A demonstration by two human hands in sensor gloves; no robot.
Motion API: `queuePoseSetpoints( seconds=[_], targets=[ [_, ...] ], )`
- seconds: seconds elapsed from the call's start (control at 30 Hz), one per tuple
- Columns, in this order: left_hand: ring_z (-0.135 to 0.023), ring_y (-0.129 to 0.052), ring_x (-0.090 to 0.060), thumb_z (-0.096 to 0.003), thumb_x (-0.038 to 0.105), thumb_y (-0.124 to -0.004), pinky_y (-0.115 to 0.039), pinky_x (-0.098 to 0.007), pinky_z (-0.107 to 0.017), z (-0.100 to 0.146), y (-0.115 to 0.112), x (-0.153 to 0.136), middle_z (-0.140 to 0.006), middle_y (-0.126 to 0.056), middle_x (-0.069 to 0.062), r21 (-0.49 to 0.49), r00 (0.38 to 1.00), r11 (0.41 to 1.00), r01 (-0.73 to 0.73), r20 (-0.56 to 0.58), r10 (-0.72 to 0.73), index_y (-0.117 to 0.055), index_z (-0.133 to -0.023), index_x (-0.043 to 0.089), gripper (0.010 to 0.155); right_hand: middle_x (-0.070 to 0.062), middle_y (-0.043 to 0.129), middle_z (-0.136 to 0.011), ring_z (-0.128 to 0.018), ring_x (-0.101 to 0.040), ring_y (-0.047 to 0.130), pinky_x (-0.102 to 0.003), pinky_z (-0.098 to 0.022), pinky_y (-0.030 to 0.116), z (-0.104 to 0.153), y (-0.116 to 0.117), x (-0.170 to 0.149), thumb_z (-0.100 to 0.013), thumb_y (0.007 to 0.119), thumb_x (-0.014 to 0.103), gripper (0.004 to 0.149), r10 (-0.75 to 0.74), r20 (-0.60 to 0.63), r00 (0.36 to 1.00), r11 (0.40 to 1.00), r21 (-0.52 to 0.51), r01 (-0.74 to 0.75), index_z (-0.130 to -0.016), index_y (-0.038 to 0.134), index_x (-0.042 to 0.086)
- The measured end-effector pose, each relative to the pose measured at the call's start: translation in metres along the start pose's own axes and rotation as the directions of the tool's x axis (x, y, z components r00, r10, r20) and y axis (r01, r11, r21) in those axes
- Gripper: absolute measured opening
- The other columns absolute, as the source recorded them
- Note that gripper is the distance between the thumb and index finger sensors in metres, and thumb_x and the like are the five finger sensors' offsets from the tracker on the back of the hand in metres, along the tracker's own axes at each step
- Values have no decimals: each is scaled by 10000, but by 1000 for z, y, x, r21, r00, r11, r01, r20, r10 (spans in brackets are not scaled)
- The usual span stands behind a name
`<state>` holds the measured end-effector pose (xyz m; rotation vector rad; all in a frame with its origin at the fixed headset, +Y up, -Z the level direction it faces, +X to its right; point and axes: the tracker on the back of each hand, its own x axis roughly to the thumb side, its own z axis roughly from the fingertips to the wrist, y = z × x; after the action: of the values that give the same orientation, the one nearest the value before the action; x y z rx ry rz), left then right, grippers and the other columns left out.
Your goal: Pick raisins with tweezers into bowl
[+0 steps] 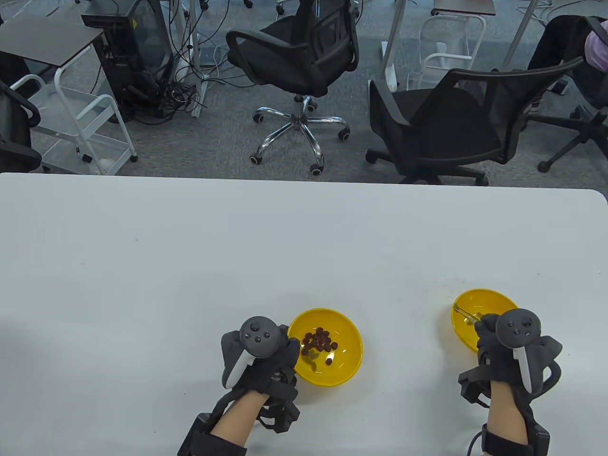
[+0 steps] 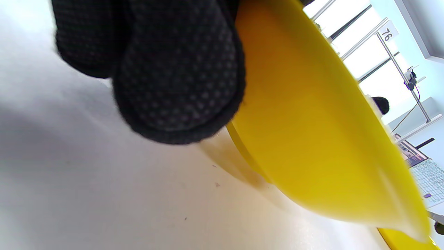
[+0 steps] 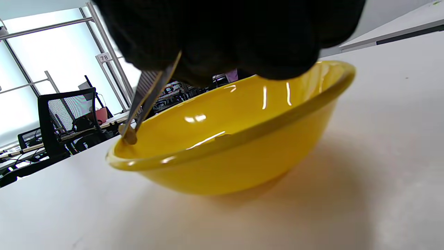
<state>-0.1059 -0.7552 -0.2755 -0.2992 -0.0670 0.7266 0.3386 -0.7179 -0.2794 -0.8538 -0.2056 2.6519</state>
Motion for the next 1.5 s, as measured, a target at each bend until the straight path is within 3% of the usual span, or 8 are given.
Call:
queuePoseSetpoints(
  seconds=[1.07, 1.3, 1.5],
  targets=[
    [-213, -1086, -93, -566, 306, -582, -880, -434, -394, 0, 1, -1, -516, -1030, -143, -1, 1000, 1000, 0, 0, 0, -552, -962, -75, 550, -56, 903, -609, -433, -208, 936, -545, -554, 690, 6, -4, 6, -423, 827, 322, 473, 125, -12, 992, 991, -48, -125, -829, 911, 96],
    [-214, -1085, -93, -566, 306, -581, -880, -434, -395, 0, 1, -2, -518, -1029, -142, 2, 1000, 1000, 0, 1, 0, -551, -962, -75, 550, -55, 900, -609, -429, -206, 936, -544, -553, 691, 18, -14, 19, -425, 824, 323, 473, 124, 47, 991, 985, -123, -117, -831, 906, 95],
    [-215, -1086, -92, -567, 307, -580, -880, -433, -397, 0, 1, -2, -519, -1030, -141, 2, 1000, 1000, 0, 2, 0, -550, -963, -73, 550, -53, 901, -605, -426, -202, 937, -543, -549, 696, 35, -18, 39, -425, 822, 327, 473, 112, 179, 978, 984, -160, -83, -829, 905, 96]
  ],
)
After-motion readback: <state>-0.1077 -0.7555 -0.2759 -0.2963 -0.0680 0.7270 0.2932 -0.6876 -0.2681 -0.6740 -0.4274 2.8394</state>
